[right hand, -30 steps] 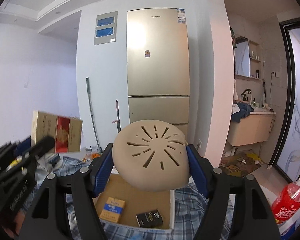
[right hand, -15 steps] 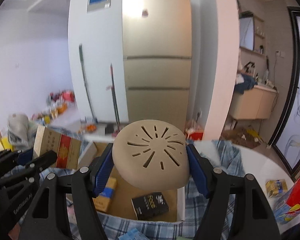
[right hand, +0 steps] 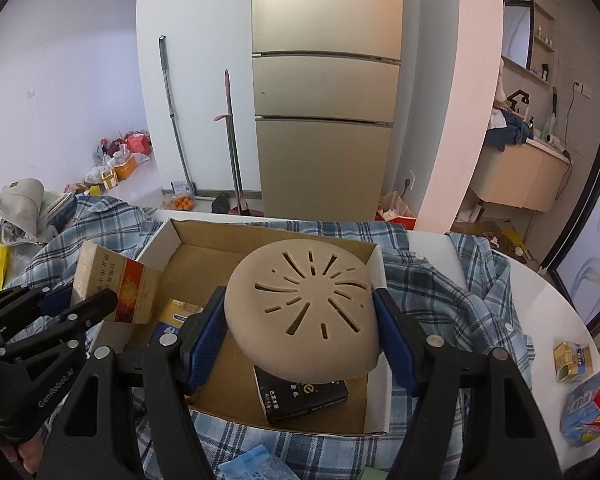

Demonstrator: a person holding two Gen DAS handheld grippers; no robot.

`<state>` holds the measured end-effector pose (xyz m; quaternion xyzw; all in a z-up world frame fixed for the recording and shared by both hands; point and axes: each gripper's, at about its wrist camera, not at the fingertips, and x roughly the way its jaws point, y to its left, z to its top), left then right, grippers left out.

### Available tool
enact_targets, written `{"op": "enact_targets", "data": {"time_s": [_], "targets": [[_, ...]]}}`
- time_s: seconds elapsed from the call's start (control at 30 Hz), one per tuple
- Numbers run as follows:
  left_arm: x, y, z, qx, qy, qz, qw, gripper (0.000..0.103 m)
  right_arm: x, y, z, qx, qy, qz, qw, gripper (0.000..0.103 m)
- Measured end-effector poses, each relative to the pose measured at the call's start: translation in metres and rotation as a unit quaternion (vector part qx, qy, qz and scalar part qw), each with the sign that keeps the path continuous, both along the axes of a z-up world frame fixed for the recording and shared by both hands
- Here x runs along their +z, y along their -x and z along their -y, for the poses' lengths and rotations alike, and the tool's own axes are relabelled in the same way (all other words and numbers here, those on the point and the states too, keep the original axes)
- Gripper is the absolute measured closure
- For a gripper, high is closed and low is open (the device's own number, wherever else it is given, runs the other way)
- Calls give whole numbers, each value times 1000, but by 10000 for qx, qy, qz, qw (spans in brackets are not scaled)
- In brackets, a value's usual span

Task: Organize soft objects
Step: 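Lower the red-white pack into the box and open the left gripper, then lower the beige soap dish into the box and open the right gripper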

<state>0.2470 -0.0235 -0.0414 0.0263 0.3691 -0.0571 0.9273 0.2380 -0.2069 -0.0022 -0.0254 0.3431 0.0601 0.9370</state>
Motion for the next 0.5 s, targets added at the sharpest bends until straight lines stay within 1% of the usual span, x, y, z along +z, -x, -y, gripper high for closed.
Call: {"op": "enact_targets", "data": {"time_s": [0.17,0.2,0.23,0.27,0.3,0.37,0.5], "targets": [[-2,-2,2,-62,-56,11,10000,78,0,1,-4,25,60,13,10000,34],[-2,-2,2,-44,-43,-25,10000,74,-1,0,-4,26,62,15,10000,34],[-2,-1,1,-38,-10,-46,10000,68,0,1,-4,25,65,17,10000,34],[-1,-1,0,-23,45,-58,10000,47,-1,0,-4,24,62,17,10000,34],[0,0,-1,-7,66,-29,10000,32,-1,0,-4,22,63,18,10000,34],[4,3,-2,37,67,99,9999,32,0,0,-3,14,62,19,10000,34],[7,4,-3,40,101,126,9999,32,0,-1,-2,-16,57,15,10000,34]]}}
